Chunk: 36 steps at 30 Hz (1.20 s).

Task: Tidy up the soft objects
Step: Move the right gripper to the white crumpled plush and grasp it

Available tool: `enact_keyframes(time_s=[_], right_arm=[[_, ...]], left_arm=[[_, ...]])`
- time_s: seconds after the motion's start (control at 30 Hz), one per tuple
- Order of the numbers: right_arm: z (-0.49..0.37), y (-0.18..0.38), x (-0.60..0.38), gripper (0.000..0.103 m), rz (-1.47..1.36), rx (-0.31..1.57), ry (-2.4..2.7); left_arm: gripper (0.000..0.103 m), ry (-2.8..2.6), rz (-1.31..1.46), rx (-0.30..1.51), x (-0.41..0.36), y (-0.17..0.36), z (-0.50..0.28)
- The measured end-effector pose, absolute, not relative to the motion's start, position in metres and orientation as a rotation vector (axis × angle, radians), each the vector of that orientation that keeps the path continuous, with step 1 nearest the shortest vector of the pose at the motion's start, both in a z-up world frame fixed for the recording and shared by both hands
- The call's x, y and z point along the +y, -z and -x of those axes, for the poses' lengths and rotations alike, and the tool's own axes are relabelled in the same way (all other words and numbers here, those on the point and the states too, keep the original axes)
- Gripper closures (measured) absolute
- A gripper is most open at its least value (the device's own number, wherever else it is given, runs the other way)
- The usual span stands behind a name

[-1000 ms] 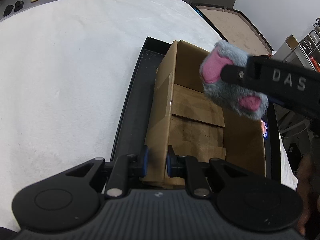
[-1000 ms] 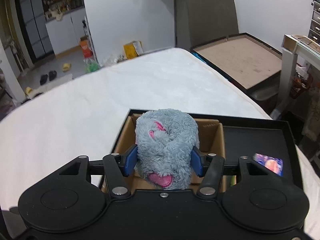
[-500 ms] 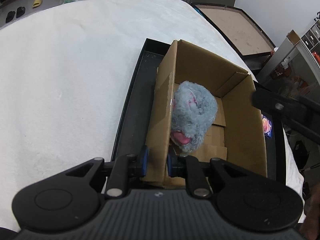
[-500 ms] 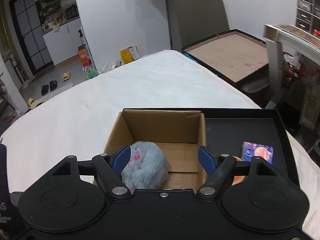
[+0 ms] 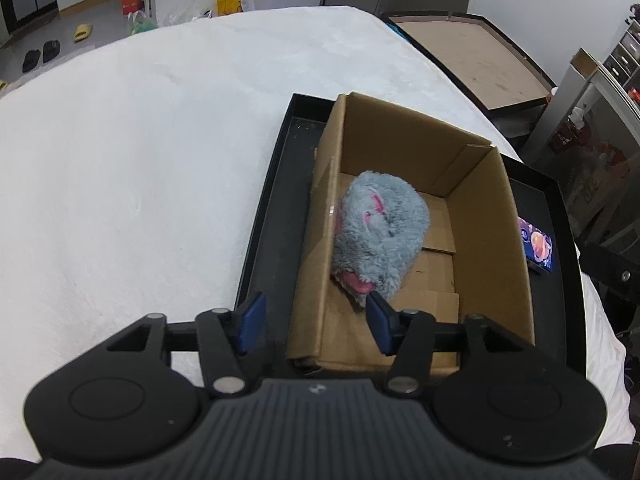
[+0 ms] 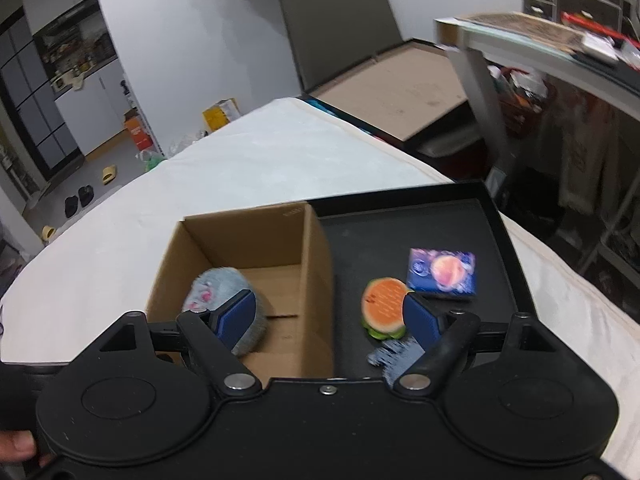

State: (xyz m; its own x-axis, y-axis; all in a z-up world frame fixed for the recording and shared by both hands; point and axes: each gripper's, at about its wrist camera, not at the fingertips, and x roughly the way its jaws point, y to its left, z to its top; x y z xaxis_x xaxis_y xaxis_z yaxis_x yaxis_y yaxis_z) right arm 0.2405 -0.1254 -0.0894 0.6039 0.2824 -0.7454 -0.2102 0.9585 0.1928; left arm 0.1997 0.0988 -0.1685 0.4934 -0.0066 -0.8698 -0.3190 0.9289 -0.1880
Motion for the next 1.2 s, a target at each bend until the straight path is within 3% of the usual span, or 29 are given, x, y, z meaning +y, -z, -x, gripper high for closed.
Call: enact_keyframes(time_s=[0.3, 0.47, 0.77, 1.2], right_arm=[[-0.239, 0.105, -0.162, 0.023, -0.123, 0.954, -0.251], [-0.24, 0.117, -0.175, 0.023, -0.143, 0.997, -0.239], [-0.239, 0.14, -0.204, 0.024, -0.184, 1.102, -0.191], [-0.241, 0.187, -0.23, 0.046, -0.326, 1.296, -0.183]], left_arm=[[0.047, -0.188, 0.293, 1.054, 0.083, 0.164, -0.2], [0.028, -0.188, 0.259, 1.049, 0.075, 0.162, -0.2], [0.025, -0.178, 0.2, 1.057, 0.057, 0.163, -0.207], [0.021, -0.183, 0.143, 1.071, 0.042, 0.167, -0.211]])
